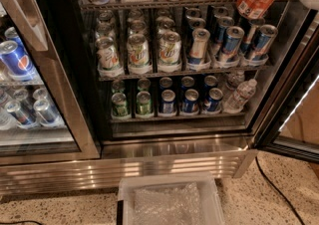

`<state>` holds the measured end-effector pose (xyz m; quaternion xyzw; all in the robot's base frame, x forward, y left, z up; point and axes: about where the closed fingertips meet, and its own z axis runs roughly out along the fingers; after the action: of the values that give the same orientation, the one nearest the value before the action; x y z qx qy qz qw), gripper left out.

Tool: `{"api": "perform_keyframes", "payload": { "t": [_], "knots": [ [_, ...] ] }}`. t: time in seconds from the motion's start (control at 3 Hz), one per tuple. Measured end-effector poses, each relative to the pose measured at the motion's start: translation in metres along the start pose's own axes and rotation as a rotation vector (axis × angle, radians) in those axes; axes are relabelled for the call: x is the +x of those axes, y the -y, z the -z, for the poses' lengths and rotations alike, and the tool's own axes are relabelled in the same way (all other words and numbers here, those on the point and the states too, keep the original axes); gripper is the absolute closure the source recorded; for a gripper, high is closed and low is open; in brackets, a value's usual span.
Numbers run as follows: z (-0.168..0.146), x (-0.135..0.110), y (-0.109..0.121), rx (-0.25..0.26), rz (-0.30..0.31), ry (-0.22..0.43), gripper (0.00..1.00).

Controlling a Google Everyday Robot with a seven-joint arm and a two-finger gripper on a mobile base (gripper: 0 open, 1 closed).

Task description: Pick coke can from top shelf of fridge

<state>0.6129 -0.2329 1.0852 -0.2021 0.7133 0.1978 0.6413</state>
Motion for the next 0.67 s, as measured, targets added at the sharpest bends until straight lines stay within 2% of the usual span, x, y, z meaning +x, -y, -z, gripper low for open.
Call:
{"api": "perform_keyframes", "payload": {
  "t": [0.33, 0.67],
  "knots": [
    [0.0, 0.0, 0.0, 0.0, 0.0, 0.0, 1.0],
    [-0.001, 0.011, -0.027, -0.092, 0.002, -0.054, 1.0]
  ]
}}
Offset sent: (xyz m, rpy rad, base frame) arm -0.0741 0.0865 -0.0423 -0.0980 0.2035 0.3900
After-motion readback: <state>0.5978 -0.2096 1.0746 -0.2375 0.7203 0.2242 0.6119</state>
